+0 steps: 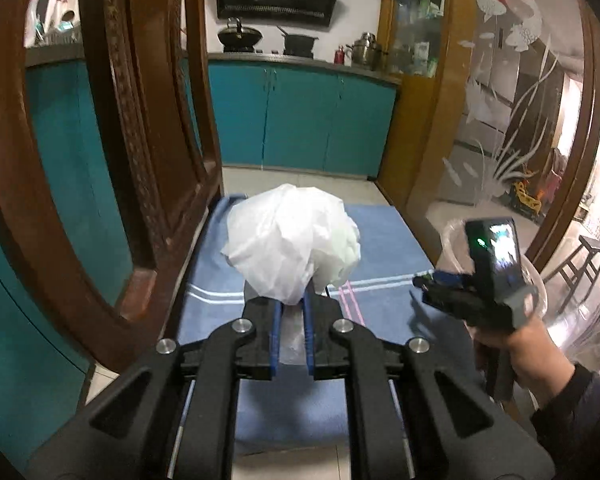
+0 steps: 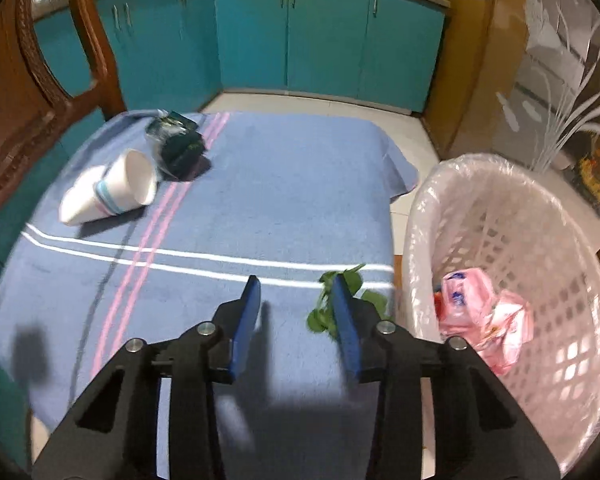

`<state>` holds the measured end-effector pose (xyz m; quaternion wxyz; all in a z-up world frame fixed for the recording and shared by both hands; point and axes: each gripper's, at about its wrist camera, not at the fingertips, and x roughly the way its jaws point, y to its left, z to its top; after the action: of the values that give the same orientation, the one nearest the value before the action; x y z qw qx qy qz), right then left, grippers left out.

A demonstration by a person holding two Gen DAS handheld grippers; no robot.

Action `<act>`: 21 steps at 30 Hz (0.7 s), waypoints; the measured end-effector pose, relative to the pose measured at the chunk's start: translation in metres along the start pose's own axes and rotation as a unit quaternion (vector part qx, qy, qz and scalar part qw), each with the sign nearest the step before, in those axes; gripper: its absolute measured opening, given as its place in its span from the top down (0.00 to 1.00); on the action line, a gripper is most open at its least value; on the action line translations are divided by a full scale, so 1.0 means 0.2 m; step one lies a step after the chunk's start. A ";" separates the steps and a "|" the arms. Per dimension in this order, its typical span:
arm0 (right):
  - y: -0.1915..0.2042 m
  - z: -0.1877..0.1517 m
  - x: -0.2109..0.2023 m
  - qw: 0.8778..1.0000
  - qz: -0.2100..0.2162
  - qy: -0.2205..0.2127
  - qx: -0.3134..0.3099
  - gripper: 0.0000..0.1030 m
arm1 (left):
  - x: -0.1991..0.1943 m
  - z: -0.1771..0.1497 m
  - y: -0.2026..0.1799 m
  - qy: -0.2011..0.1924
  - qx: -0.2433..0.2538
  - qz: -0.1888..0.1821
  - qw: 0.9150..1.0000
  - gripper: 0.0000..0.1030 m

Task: Collect trash
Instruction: 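Reach the left tool to the white plastic bag and grasp it, then grasp the green leaves with the right tool while the left tool holds the white bag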

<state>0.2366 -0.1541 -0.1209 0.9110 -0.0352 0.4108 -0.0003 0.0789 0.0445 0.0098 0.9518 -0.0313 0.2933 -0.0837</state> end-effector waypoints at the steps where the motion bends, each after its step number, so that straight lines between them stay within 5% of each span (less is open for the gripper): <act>1: 0.00 0.01 0.01 1.000 -0.008 0.002 0.000 0.64 | 0.01 0.00 -0.01 0.001 0.003 -0.001 1.000 0.90; 4: 0.03 0.03 0.04 1.000 -0.016 0.010 -0.011 0.74 | 0.01 0.00 -0.01 0.004 0.004 -0.006 1.000 0.90; 10: 0.14 -0.01 0.03 0.999 -0.021 0.012 -0.038 0.74 | 0.05 0.02 0.02 0.006 -0.003 -0.012 1.000 0.89; 18: 0.01 0.01 0.09 0.998 -0.015 0.035 0.053 0.75 | 0.08 0.01 0.01 0.019 -0.001 -0.016 1.000 0.89; 21: -0.04 0.01 0.09 0.996 0.008 0.038 0.080 0.97 | 0.08 0.00 0.01 0.019 0.000 -0.016 1.000 0.89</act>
<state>0.2501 -0.1628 -0.1333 0.8948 0.0405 0.4437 -0.0273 0.0934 0.0444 0.0010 0.9446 -0.0344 0.3110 -0.0991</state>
